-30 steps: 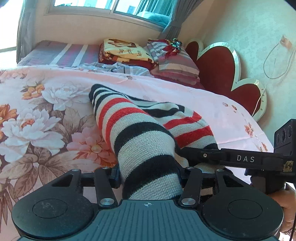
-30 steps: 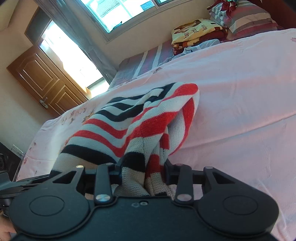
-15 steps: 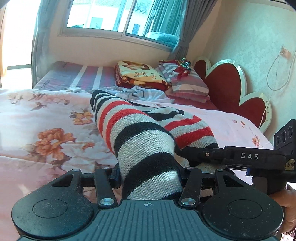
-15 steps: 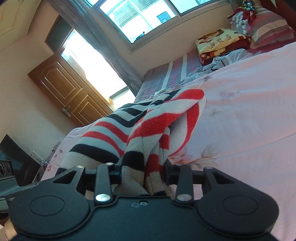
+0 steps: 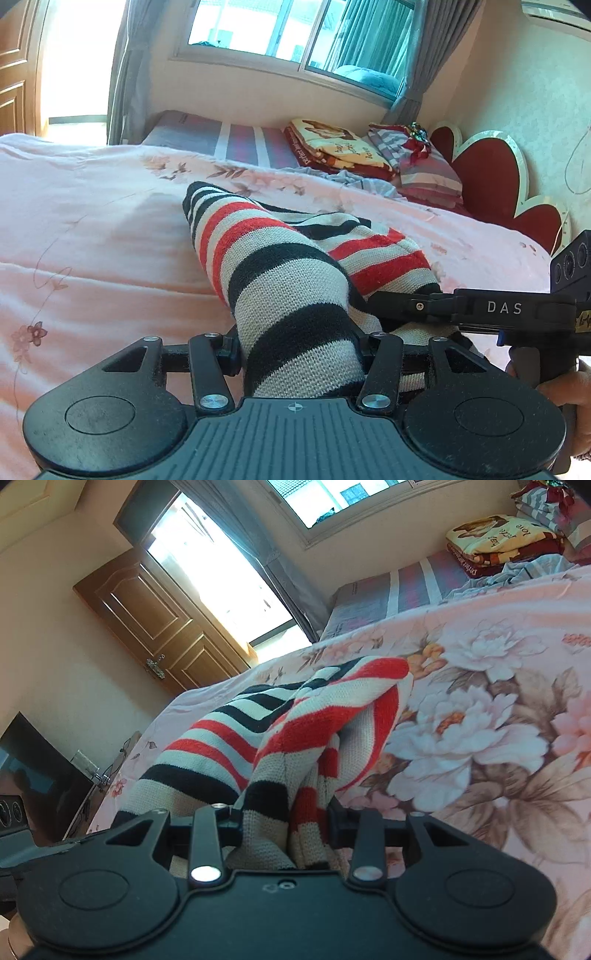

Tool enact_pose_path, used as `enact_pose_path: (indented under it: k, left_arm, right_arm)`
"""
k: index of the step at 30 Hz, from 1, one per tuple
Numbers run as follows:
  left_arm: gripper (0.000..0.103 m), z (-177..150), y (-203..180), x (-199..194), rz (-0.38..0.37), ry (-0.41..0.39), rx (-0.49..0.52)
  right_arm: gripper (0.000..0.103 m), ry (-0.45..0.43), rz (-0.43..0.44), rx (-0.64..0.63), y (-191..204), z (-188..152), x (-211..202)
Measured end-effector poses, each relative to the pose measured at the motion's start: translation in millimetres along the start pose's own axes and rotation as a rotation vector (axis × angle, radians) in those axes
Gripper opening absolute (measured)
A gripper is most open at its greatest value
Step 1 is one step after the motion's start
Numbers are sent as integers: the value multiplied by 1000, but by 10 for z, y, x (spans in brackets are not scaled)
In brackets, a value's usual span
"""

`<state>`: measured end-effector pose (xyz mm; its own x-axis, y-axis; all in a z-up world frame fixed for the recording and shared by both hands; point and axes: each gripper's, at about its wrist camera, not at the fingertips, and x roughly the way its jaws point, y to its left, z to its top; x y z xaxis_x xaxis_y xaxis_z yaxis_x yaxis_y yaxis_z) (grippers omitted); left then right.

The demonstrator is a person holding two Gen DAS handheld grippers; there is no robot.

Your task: Fold small clothes

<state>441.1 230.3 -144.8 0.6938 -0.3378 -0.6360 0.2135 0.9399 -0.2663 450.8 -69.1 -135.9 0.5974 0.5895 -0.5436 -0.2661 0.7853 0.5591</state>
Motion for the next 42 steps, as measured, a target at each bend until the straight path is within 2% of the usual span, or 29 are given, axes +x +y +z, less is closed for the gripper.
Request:
enact_pose_path:
  k: [3, 5, 7, 10, 13, 15, 17, 19, 22, 25, 26, 28, 30, 34, 36, 37, 39, 41, 42]
  left_arm:
    - [56, -194, 295, 88, -10, 28, -1]
    - [67, -306, 391, 97, -21, 35, -6]
    - [71, -357, 422, 38, -23, 35, 0]
    - [71, -388, 417, -134, -3, 26, 12]
    - [71, -292, 464, -374, 28, -42, -4]
    - [71, -177, 463, -424, 17, -71, -17]
    - [71, -76, 405, -308, 20, -60, -9]
    - [71, -104, 359, -142, 53, -19, 28]
    - [72, -220, 370, 17, 61, 29, -4]
    - [80, -302, 355, 23, 62, 20, 9]
    - [85, -324, 367, 39, 66, 18, 6]
    - [91, -336, 416, 64, 79, 25, -29]
    - [91, -309, 424, 47, 85, 45, -57]
    - [91, -319, 252, -142, 134, 45, -13]
    - [91, -368, 171, -281, 108, 29, -3]
    - [91, -402, 132, -336, 103, 22, 2]
    - [91, -490, 34, -410, 109, 16, 32]
    - [91, -601, -26, -361, 135, 35, 63]
    - [91, -655, -22, -286, 156, 67, 64]
  right_arm:
    - [36, 39, -31, 1, 98, -165, 258]
    - [40, 42, -80, -36, 108, -221, 325]
    - [43, 53, -81, 12, -5, -217, 309]
    - [45, 45, -123, 18, -4, -263, 159]
    - [45, 16, -199, -51, 98, -245, -61]
    - [44, -34, -253, -89, 265, -250, -208]
    - [42, -91, -252, -158, 518, -245, -268]
    - [39, -102, -233, -234, 788, -295, -250]
    - [28, -46, -236, -296, 969, -425, -103]
    - [23, 60, -360, -344, 831, -622, 100]
    - [24, 68, -361, -336, 718, -679, 127]
    - [24, 37, -339, -295, 610, -702, 121]
    - [25, 28, -348, -280, 624, -725, 148]
    - [29, 64, -350, -252, 678, -660, 110]
    - [32, 43, -351, -223, 775, -628, -18]
    - [36, 15, -341, -227, 836, -640, -100]
    - [34, -8, -363, -301, 972, -717, -190]
    - [36, 23, -410, -345, 991, -858, -146]
    - [33, 58, -441, -357, 952, -929, -83]
